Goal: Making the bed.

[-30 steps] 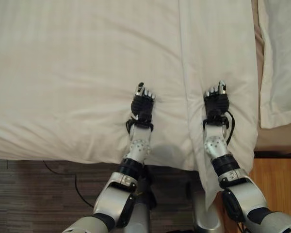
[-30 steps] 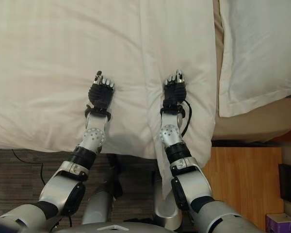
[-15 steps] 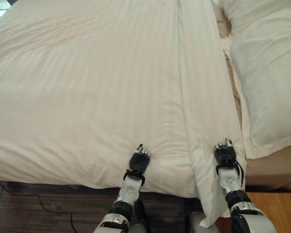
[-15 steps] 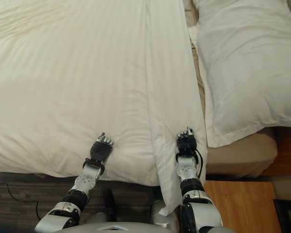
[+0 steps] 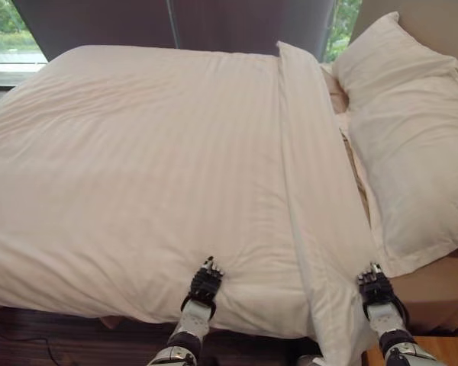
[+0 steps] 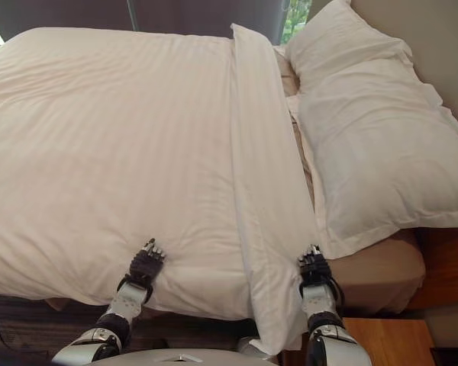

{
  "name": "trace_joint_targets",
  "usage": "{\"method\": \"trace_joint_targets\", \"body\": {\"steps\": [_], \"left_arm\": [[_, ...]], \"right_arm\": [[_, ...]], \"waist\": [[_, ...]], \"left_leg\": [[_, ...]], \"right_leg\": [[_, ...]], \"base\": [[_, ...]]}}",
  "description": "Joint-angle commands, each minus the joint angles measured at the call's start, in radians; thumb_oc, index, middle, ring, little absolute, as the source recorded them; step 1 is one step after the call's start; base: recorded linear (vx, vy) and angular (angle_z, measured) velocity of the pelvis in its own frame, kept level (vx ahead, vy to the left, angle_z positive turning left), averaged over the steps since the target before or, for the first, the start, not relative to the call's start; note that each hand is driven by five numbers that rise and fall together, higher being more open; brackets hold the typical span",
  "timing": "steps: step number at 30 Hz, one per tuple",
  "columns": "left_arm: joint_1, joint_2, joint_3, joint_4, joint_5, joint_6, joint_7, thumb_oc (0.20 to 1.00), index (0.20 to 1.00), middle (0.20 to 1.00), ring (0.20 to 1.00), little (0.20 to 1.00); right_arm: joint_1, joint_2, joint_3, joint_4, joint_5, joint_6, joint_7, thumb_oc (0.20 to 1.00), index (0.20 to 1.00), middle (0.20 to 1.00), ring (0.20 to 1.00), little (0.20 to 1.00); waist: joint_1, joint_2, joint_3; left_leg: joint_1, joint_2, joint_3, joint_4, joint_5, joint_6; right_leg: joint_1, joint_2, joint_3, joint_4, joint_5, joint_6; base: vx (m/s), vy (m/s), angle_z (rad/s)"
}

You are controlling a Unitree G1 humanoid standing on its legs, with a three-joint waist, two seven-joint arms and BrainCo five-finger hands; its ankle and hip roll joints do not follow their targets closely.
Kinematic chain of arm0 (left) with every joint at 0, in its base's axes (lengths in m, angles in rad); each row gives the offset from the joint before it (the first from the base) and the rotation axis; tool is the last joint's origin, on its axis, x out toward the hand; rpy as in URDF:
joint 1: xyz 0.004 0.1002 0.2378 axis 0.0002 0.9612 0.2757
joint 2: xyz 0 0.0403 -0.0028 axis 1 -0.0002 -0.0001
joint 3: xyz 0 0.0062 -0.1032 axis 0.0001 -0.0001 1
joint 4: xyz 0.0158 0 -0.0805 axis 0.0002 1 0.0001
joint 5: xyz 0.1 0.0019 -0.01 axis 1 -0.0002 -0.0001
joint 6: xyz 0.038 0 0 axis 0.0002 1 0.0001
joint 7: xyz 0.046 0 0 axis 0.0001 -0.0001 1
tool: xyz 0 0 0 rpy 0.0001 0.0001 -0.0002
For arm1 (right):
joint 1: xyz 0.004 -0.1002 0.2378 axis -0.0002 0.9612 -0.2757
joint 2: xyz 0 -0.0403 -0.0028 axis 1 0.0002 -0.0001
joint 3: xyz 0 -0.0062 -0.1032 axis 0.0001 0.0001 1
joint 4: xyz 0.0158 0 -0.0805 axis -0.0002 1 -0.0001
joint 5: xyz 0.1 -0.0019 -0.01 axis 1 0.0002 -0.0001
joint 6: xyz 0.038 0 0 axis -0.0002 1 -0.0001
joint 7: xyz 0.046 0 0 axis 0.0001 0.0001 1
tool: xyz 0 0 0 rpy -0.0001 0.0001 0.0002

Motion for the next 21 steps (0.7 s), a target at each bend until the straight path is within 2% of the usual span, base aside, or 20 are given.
{"method": "trace_joint_targets", "body": {"steps": [1, 2, 3, 4, 5, 6, 7, 11, 12, 14, 15, 16, 17, 19, 21], "left_arm": [[0.204, 0.386, 0.228, 0.183, 0.055, -0.161, 0.359, 1.000, 1.000, 1.000, 1.000, 1.000], [0.202, 0.387, 0.228, 0.183, 0.056, -0.161, 0.361, 1.000, 1.000, 1.000, 1.000, 1.000], [0.188, 0.479, 0.245, 0.152, 0.093, -0.187, 0.394, 1.000, 1.000, 1.000, 1.000, 1.000], [0.179, 0.532, 0.264, 0.149, 0.106, -0.194, 0.405, 1.000, 1.000, 1.000, 1.000, 1.000], [0.178, 0.534, 0.264, 0.150, 0.106, -0.194, 0.405, 1.000, 1.000, 1.000, 1.000, 1.000], [0.160, 0.642, 0.293, 0.101, 0.139, -0.222, 0.429, 1.000, 1.000, 1.000, 1.000, 1.000], [0.156, 0.671, 0.299, 0.066, 0.162, -0.232, 0.441, 1.000, 1.000, 1.000, 1.000, 1.000], [0.093, 0.689, 0.220, -0.167, 0.345, -0.267, 0.496, 1.000, 1.000, 1.000, 1.000, 1.000], [0.092, 0.686, 0.220, -0.171, 0.350, -0.265, 0.501, 1.000, 1.000, 1.000, 1.000, 1.000], [0.030, 0.674, 0.151, -0.335, 0.467, -0.285, 0.519, 1.000, 1.000, 1.000, 1.000, 1.000], [0.030, 0.672, 0.152, -0.339, 0.470, -0.283, 0.523, 1.000, 1.000, 1.000, 1.000, 1.000], [-0.004, 0.650, 0.092, -0.448, 0.562, -0.282, 0.527, 1.000, 1.000, 1.000, 1.000, 1.000], [-0.004, 0.648, 0.091, -0.453, 0.566, -0.279, 0.531, 1.000, 1.000, 1.000, 1.000, 1.000], [-0.001, 0.595, 0.084, -0.622, 0.613, -0.303, 0.529, 1.000, 1.000, 1.000, 1.000, 1.000], [0.025, 0.548, 0.079, -0.687, 0.645, -0.298, 0.522, 1.000, 1.000, 1.000, 1.000, 1.000]], "right_arm": [[0.200, -0.056, -0.095, 0.262, -0.044, -0.024, -0.202, 0.200, 0.200, 0.200, 0.200, 0.200], [0.199, -0.054, -0.096, 0.261, -0.045, -0.024, -0.203, 0.200, 0.200, 0.200, 0.200, 0.200], [0.189, -0.103, -0.113, 0.225, -0.048, -0.063, -0.224, 0.200, 0.200, 0.200, 0.200, 0.200], [0.185, -0.124, -0.125, 0.199, -0.049, -0.079, -0.234, 0.200, 0.200, 0.200, 0.200, 0.200], [0.184, -0.122, -0.125, 0.197, -0.050, -0.078, -0.235, 0.200, 0.200, 0.200, 0.200, 0.200], [0.170, -0.185, -0.132, 0.130, -0.103, -0.112, -0.273, 0.661, 0.661, 0.661, 0.661, 0.661], [0.170, -0.204, -0.126, 0.068, -0.142, -0.127, -0.291, 1.000, 1.000, 1.000, 1.000, 1.000], [0.156, -0.267, -0.078, -0.224, -0.360, -0.166, -0.385, 1.000, 1.000, 1.000, 1.000, 1.000], [0.157, -0.265, -0.080, -0.229, -0.364, -0.163, -0.390, 1.000, 1.000, 1.000, 1.000, 1.000], [0.129, -0.312, -0.037, -0.371, -0.481, -0.162, -0.403, 1.000, 1.000, 1.000, 1.000, 1.000], [0.129, -0.311, -0.038, -0.374, -0.483, -0.161, -0.405, 1.000, 1.000, 1.000, 1.000, 1.000], [0.116, -0.310, -0.001, -0.474, -0.537, -0.164, -0.395, 1.000, 1.000, 1.000, 1.000, 1.000], [0.117, -0.308, -0.003, -0.478, -0.539, -0.162, -0.397, 1.000, 1.000, 1.000, 1.000, 1.000], [0.125, -0.281, 0.019, -0.596, -0.579, -0.175, -0.372, 1.000, 1.000, 1.000, 1.000, 1.000], [0.131, -0.252, 0.025, -0.662, -0.593, -0.183, -0.351, 1.000, 1.000, 1.000, 1.000, 1.000]], "waist": [[-0.023, -0.032, 0.052], [-0.023, -0.034, 0.053], [-0.027, -0.032, 0.045], [-0.028, -0.031, 0.044], [-0.028, -0.034, 0.045], [-0.031, -0.030, 0.037], [-0.034, -0.031, 0.034], [-0.051, -0.035, 0.023], [-0.050, -0.036, 0.024], [-0.058, -0.036, 0.015], [-0.057, -0.037, 0.016], [-0.065, -0.038, 0.013], [-0.064, -0.039, 0.013], [-0.062, -0.039, 0.007], [-0.062, -0.039, 0.002]], "left_leg": [[0.049, -0.001, 0.028, 0.014, -0.130, 0.030], [0.046, -0.002, 0.028, 0.014, -0.124, 0.030], [0.049, -0.003, 0.028, 0.014, -0.123, 0.028], [0.053, -0.002, 0.029, 0.014, -0.128, 0.027], [0.050, -0.003, 0.029, 0.014, -0.122, 0.027], [0.060, -0.003, 0.027, 0.014, -0.130, 0.027], [0.062, -0.004, 0.027, 0.014, -0.129, 0.028], [0.070, -0.007, 0.029, 0.014, -0.130, 0.030], [0.067, -0.008, 0.029, 0.014, -0.125, 0.030], [0.076, -0.007, 0.031, 0.014, -0.132, 0.033], [0.074, -0.008, 0.031, 0.014, -0.127, 0.033], [0.083, -0.007, 0.033, 0.014, -0.133, 0.035], [0.081, -0.008, 0.034, 0.014, -0.128, 0.035], [0.085, -0.006, 0.034, 0.014, -0.130, 0.038], [0.089, -0.006, 0.033, 0.014, -0.133, 0.041]], "right_leg": [[-0.020, -0.074, -0.014, 0.020, -0.096, 0.036], [-0.024, -0.075, -0.014, 0.020, -0.091, 0.035], [-0.021, -0.076, -0.013, 0.020, -0.089, 0.038], [-0.017, -0.075, -0.014, 0.020, -0.093, 0.041], [-0.020, -0.075, -0.014, 0.020, -0.088, 0.040], [-0.012, -0.075, -0.014, 0.020, -0.093, 0.045], [-0.010, -0.076, -0.013, 0.020, -0.091, 0.046], [-0.005, -0.079, -0.007, 0.020, -0.086, 0.049], [-0.008, -0.080, -0.007, 0.020, -0.082, 0.047], [-0.002, -0.079, -0.001, 0.020, -0.086, 0.048], [-0.005, -0.080, 0.000, 0.020, -0.081, 0.046], [0.003, -0.078, 0.006, 0.021, -0.086, 0.045], [0.000, -0.079, 0.007, 0.020, -0.081, 0.044], [0.003, -0.080, 0.012, 0.020, -0.083, 0.041], [0.007, -0.079, 0.014, 0.020, -0.085, 0.040]], "base": [[0.04, 0.002, -0.02], [0.03, -0.001, -0.03], [0.00, 0.000, 0.00], [0.00, 0.000, 0.00], [0.05, 0.015, -0.08], [0.03, 0.015, -0.12], [0.05, 0.029, -0.11], [0.01, 0.012, 0.06], [-0.01, 0.013, 0.19], [0.01, 0.015, 0.12], [0.00, 0.000, 0.00], [-0.01, 0.005, -0.05], [0.01, 0.016, -0.08], [0.00, 0.006, -0.07], [0.01, -0.001, -0.10]]}}
